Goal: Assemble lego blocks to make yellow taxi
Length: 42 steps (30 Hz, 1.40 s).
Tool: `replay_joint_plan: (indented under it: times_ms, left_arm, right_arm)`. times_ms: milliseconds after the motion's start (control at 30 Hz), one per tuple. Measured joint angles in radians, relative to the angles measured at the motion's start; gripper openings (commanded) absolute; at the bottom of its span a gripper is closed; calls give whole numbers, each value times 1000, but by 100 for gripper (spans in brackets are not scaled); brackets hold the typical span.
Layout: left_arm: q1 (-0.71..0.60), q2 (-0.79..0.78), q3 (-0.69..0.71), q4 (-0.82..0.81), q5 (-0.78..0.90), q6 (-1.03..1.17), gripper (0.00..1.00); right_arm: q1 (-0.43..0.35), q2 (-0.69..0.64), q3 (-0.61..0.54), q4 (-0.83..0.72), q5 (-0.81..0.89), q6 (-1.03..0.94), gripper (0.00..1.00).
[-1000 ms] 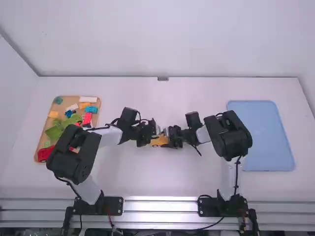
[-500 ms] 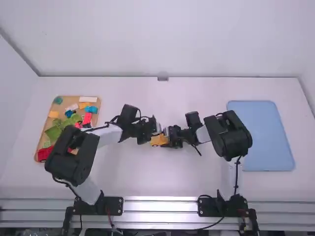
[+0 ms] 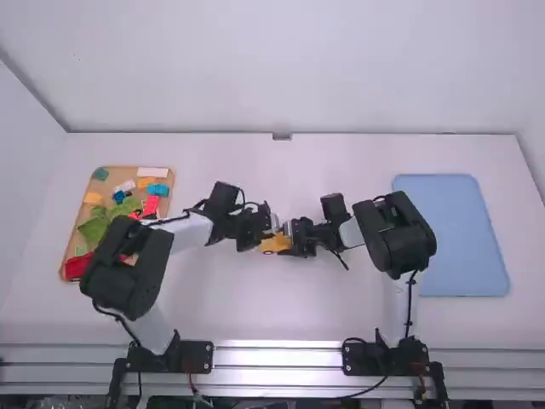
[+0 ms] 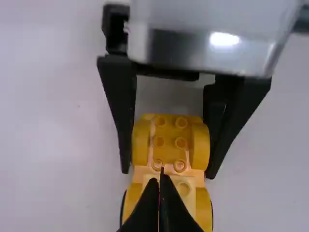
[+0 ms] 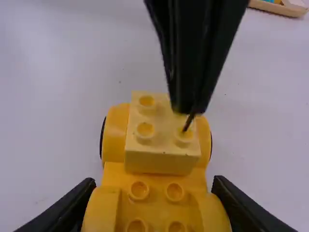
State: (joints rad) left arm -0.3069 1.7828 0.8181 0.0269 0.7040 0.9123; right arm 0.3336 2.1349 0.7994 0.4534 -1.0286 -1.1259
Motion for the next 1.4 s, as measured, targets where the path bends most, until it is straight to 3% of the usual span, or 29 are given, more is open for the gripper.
replay_joint_plan:
  times_ms: [267, 700, 1067, 1300, 1400]
  left_arm:
    - [2, 31, 19, -28, 27, 0, 2]
    - [-14, 6, 42, -114, -87, -78, 2]
    - [-12, 6, 75, -139, -64, 37, 2]
    - [-12, -93, 154, -82, -118, 41, 2]
    - [-12, -142, 180, 1, -173, -38, 4]
  right_arm:
    - [-1, 2, 0, -1, -1, 13, 58]
    - [5, 2, 2, 8, 6, 20, 58]
    - [2, 3, 2, 15, 6, 13, 58]
    - [2, 3, 2, 67, 17, 37, 57]
    - [2, 2, 2, 105, 43, 99, 63]
